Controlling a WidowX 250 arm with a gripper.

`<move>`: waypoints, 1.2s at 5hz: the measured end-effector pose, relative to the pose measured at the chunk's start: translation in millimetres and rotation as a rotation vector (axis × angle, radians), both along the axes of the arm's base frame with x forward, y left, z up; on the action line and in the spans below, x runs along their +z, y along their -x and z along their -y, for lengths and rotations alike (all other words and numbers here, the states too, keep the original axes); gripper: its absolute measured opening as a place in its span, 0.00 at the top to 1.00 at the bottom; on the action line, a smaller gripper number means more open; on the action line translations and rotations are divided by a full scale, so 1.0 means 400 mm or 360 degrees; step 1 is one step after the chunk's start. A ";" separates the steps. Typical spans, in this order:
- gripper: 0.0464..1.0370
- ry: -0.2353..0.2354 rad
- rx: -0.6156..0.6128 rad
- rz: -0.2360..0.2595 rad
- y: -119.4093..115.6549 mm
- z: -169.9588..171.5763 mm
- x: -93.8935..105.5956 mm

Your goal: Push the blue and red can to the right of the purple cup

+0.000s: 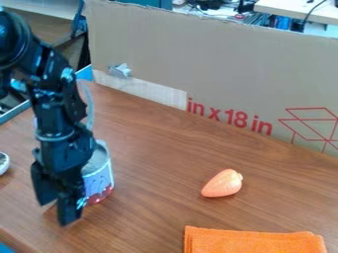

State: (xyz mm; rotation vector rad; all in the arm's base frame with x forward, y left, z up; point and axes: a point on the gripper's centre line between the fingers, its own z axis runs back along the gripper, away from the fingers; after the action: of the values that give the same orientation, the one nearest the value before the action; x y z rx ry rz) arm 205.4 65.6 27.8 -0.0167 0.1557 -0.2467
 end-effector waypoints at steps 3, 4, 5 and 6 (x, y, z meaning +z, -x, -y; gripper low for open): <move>0.04 0.0023 0.0120 0.0079 -0.149 -0.060 0.011; 0.04 0.0054 0.0098 0.0136 -0.175 -0.056 0.019; 0.04 0.0089 0.0015 0.0198 -0.211 -0.031 0.038; 0.04 0.0093 -0.0098 0.0235 -0.245 0.012 0.057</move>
State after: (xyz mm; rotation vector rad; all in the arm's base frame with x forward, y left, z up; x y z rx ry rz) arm 303.4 61.0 50.7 -0.0517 0.0019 -0.3127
